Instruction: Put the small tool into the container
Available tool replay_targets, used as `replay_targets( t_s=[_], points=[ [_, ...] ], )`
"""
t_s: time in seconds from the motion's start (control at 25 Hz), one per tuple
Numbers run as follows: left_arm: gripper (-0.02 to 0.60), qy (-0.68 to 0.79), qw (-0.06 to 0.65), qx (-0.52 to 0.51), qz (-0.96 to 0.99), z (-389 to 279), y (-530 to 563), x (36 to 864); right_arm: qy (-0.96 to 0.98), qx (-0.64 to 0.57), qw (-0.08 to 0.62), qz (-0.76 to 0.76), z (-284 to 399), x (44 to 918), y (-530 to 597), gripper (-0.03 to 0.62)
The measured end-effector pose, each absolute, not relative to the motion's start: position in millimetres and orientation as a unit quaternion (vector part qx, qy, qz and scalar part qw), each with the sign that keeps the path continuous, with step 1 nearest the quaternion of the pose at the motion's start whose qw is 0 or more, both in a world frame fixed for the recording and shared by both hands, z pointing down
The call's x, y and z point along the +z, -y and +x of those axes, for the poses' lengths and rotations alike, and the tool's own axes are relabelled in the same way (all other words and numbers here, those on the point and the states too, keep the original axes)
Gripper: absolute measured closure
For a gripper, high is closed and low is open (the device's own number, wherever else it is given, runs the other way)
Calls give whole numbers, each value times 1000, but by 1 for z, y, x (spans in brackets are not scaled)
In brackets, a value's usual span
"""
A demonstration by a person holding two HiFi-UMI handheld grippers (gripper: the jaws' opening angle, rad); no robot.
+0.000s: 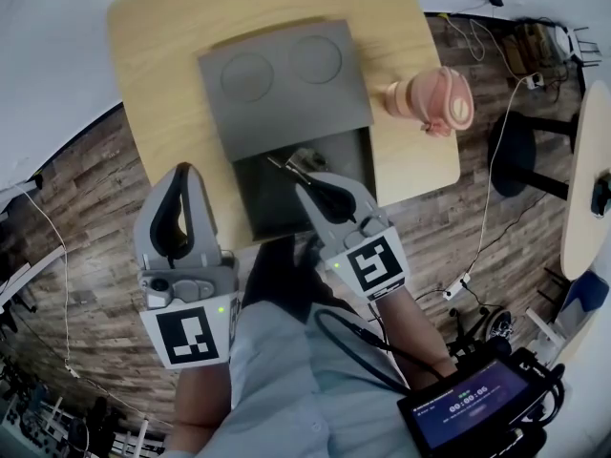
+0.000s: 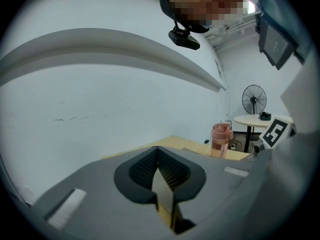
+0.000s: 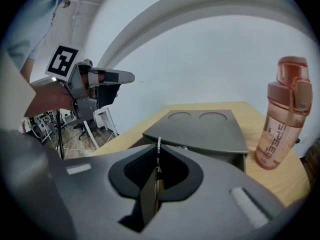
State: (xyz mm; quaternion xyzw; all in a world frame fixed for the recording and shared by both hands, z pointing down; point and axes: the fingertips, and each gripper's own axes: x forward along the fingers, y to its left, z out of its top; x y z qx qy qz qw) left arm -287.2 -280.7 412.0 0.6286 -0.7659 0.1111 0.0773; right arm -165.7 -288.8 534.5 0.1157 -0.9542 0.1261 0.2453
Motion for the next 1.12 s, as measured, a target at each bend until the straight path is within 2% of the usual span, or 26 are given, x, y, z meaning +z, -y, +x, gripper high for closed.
replay_targets(
  t_s=[0.44,0.72,0.96,1.12],
  points=[
    [572,760,74,114,636,-297,288,422,954,137,244,106,-171,545,292,566],
    [571,757,96,114,637,-292,296,432,953,129,250,117,-166,552,306,543],
    [572,755,73,111,642,-297,303,428,945,133,268,136,-163,559,316,523],
    [571,753,84,119,642,-295,301,432,942,136,271,142,-161,560,319,523]
  ],
)
